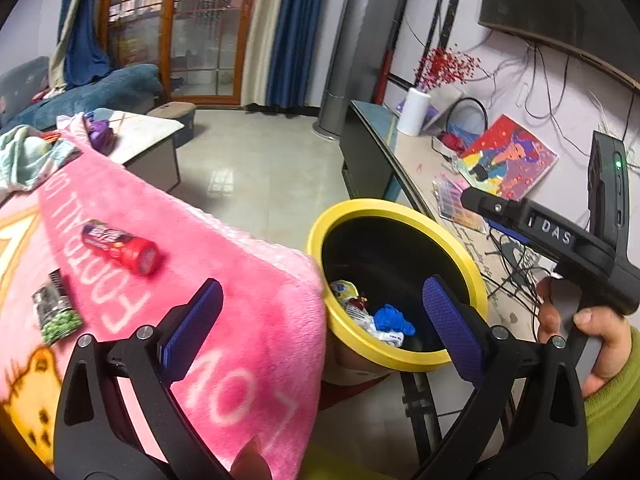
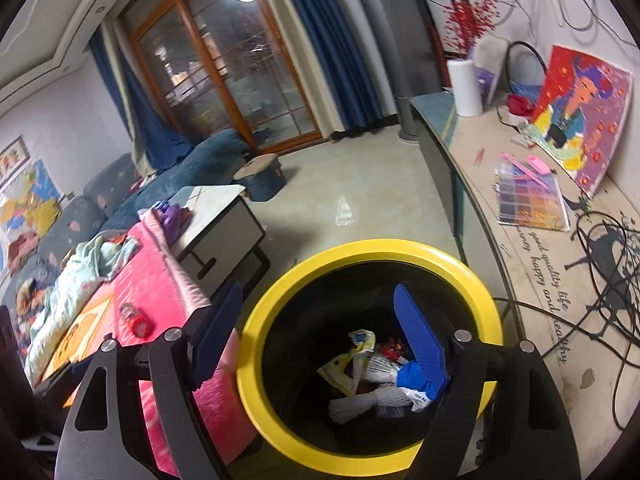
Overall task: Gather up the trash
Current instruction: 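Move both open grippers back over the remaining trash on the blanket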
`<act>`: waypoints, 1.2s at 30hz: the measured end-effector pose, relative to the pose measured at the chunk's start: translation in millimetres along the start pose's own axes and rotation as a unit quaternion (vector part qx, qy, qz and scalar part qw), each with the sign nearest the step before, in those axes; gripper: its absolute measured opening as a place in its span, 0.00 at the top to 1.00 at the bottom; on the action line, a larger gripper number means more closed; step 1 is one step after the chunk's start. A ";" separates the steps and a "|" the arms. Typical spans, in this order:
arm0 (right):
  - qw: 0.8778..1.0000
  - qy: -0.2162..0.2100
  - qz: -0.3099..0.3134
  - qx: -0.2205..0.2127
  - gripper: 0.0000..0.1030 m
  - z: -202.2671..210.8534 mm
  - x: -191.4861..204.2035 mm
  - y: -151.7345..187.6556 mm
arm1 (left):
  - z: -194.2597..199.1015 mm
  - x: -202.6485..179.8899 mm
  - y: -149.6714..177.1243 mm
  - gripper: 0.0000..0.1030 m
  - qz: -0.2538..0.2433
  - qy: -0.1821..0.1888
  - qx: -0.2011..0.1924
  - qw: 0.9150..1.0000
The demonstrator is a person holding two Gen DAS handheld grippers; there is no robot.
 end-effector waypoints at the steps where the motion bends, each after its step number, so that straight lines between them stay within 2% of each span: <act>1: 1.000 -0.003 0.005 0.001 0.26 0.4 4.4 0.7 | 1.7 1.9 -0.6 0.11 0.003 -0.002 -0.002 1.000; 7: 0.999 -0.020 0.036 0.010 0.23 -0.6 35.7 6.3 | 18.0 22.8 -0.8 0.11 0.024 -0.023 -0.021 0.999; 16: 0.997 -0.042 0.065 -0.002 0.23 4.7 74.8 15.2 | 38.2 55.5 5.0 0.11 0.060 -0.047 -0.041 0.996; 24: 0.993 -0.062 0.100 0.006 0.20 4.9 107.3 26.6 | 51.8 92.4 10.6 0.11 0.096 -0.072 -0.053 0.991; 36: 0.982 -0.085 0.161 0.042 0.17 -3.2 156.1 51.1 | 69.3 142.4 23.1 0.11 0.149 -0.101 -0.064 0.982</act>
Point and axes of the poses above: each gripper's, at about its wrist camera, not at the fingertips, and z roughly against the way its jaws point, x to its left, y to its underside, the point moved 4 cm from there along -z, roughly the way its jaws point, and after that the axes turned 6 degrees about -y, right-handed, at the moved point
